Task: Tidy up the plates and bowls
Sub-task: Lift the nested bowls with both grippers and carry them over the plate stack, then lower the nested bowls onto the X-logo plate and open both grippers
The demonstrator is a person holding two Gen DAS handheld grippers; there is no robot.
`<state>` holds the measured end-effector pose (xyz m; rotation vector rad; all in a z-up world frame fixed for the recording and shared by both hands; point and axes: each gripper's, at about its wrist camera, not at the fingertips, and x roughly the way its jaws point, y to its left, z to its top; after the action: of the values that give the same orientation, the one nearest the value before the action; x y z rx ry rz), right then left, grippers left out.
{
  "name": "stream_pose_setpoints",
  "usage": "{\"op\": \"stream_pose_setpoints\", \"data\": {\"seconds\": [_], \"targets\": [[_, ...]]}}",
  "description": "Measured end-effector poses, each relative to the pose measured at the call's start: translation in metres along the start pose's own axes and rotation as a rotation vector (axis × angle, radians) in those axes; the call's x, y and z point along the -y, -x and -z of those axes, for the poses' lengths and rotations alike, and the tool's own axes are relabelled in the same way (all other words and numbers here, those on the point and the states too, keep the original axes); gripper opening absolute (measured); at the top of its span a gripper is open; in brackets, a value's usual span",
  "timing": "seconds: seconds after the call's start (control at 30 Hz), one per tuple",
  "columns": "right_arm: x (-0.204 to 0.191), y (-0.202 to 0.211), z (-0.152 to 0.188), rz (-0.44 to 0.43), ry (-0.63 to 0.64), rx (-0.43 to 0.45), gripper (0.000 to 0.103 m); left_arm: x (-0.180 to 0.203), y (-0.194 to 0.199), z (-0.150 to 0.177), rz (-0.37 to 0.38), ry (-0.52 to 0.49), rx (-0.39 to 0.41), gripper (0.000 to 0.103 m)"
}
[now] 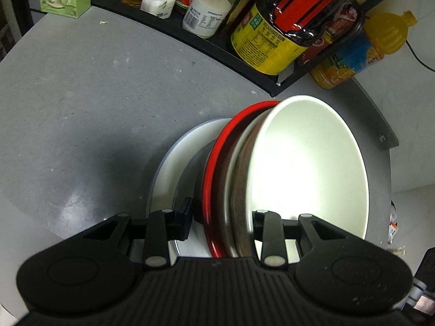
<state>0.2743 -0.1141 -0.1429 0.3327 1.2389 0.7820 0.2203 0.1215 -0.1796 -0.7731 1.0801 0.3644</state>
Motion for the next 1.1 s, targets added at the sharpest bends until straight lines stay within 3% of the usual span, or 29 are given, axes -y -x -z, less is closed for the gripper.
{"op": "stream_pose_setpoints", "data": {"seconds": [0.17, 0.33, 0.4, 0.53, 0.73, 0.87, 0.97, 1.1], "targets": [[-0.004, 0.001, 0.004, 0.025, -0.003, 0.023, 0.046, 0.006, -0.001, -0.002, -0.009, -0.059, 0.007, 0.032], [-0.011, 0.017, 0.007, 0.036, 0.038, 0.072, 0.049, 0.017, 0.007, -0.006, -0.030, -0.138, 0.024, 0.044], [-0.011, 0.025, 0.007, 0.051, 0.044, 0.091, 0.056, 0.020, 0.012, -0.007, -0.032, -0.154, 0.044, 0.053], [-0.006, 0.044, 0.006, 0.074, 0.044, 0.140, 0.059, 0.023, 0.022, -0.008, -0.033, -0.171, 0.084, 0.063], [0.004, 0.078, 0.016, 0.146, 0.054, 0.240, 0.077, 0.029, 0.039, -0.005, -0.054, -0.217, 0.139, 0.083], [0.012, 0.104, 0.031, 0.193, 0.059, 0.313, 0.090, 0.032, 0.050, 0.004, -0.057, -0.245, 0.165, 0.087], [0.017, 0.123, 0.044, 0.234, 0.054, 0.350, 0.091, 0.034, 0.059, 0.013, -0.052, -0.251, 0.178, 0.089], [0.019, 0.148, 0.066, 0.264, 0.046, 0.410, 0.101, 0.038, 0.076, 0.033, -0.047, -0.273, 0.193, 0.092]]}}
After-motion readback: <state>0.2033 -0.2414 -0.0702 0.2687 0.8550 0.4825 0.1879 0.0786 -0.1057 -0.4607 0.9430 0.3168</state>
